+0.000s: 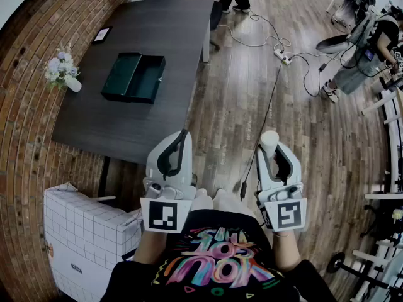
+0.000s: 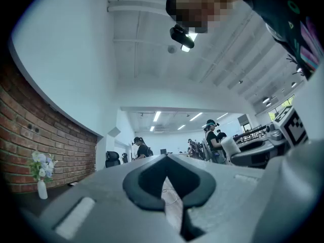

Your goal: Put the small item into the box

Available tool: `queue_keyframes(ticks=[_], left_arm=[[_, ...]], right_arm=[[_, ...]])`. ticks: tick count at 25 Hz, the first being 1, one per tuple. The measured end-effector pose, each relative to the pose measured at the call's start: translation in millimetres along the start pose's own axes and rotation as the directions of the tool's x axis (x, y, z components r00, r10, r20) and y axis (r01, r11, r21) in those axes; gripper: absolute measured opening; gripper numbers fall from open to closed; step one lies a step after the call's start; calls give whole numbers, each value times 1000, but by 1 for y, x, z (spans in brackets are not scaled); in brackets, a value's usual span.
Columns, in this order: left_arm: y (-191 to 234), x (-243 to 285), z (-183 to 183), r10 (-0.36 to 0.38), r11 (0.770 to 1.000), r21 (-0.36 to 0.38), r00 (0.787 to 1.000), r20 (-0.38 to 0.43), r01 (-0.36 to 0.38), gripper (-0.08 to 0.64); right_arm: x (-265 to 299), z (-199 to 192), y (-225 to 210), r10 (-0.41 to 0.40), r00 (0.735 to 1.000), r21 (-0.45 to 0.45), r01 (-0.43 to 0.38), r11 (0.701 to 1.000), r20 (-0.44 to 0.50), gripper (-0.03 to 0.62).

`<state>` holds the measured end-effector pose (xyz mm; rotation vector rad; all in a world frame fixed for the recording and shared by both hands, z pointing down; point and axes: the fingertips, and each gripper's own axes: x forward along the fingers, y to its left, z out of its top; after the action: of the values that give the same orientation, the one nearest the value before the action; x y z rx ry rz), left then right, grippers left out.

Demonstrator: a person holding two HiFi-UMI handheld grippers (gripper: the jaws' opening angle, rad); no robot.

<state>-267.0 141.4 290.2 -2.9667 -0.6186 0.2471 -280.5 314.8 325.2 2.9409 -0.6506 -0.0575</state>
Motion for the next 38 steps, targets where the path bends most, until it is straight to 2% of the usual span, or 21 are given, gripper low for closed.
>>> queue_keyframes(ticks=[4, 16, 23, 30, 34, 38], left_arm=[[-7, 5, 2, 12, 1000, 8, 1000, 7, -13, 2], [-28, 27, 4, 62, 997, 35, 998, 10, -62, 2], [-18, 60, -7, 72, 997, 39, 997, 1, -72, 2], [17, 126, -29, 72, 997, 35, 997, 5, -72, 2], [50, 178, -41, 71, 997, 12, 997, 6, -71, 2], [86, 225, -52, 72, 997, 18, 997, -14, -72, 2]], right_arm=[[-2, 5, -11, -5, 999, -3, 5, 1000, 40, 130], [2, -9, -42, 49, 999, -9, -49, 999, 17, 130], [28, -24, -61, 47, 999, 14, -47, 999, 2, 130], [101, -35, -83, 57, 998, 6, -57, 998, 10, 130], [163, -38, -95, 68, 998, 24, -68, 997, 7, 130], [220, -42, -108, 81, 996, -2, -81, 997, -30, 130]])
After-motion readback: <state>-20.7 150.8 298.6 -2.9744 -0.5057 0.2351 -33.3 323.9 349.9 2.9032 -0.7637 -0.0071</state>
